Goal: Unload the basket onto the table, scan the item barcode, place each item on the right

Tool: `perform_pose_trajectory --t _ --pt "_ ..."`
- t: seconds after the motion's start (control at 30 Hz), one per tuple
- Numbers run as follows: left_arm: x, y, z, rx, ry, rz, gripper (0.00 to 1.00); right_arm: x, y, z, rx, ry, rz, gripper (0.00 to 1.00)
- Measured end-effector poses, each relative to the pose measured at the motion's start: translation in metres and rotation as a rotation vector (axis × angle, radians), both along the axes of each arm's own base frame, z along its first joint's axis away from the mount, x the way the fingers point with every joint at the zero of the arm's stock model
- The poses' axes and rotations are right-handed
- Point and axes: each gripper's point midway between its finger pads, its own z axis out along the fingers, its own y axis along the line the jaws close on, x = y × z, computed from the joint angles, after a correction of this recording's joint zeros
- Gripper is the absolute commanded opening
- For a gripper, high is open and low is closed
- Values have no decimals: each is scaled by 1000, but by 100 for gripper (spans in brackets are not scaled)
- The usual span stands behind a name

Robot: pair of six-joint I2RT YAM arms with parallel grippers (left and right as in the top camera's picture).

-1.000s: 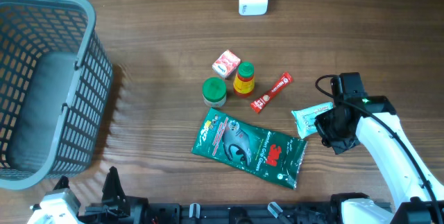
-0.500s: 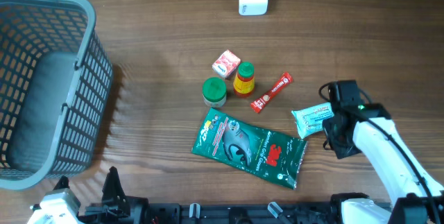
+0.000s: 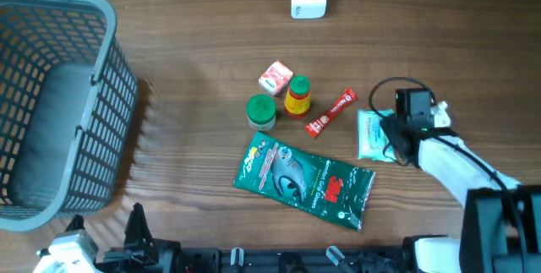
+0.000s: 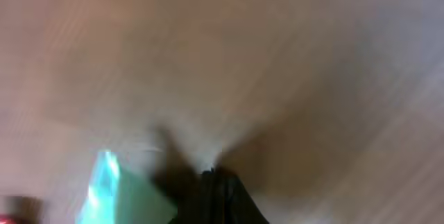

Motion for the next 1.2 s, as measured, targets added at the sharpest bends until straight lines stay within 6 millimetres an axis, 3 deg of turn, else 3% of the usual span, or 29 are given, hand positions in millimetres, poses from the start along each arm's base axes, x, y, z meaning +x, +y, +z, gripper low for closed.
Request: perform_pose_trajectory --t 0.13,0.47,0.53,0.63,0.8,0.93,1.1,1.2 --pt "0 0 0 0 0 0 100 23 16 0 34 -61 128 10" --pt "0 0 0 0 -1 0 100 20 36 14 61 49 349 13" --pt "0 0 0 0 -1 0 100 18 38 23 67 83 369 18" --pt "0 0 0 0 -1 0 100 20 41 39 79 103 389 35" --pt "0 0 0 0 -1 0 100 33 49 61 96 53 438 36" --pt "0 0 0 0 -1 0 100 20 58 57 84 97 584 41" --pt "0 0 0 0 0 0 100 -3 80 52 102 169 751 67" --pt "0 0 0 0 -1 0 100 -14 96 50 89 198 828 70"
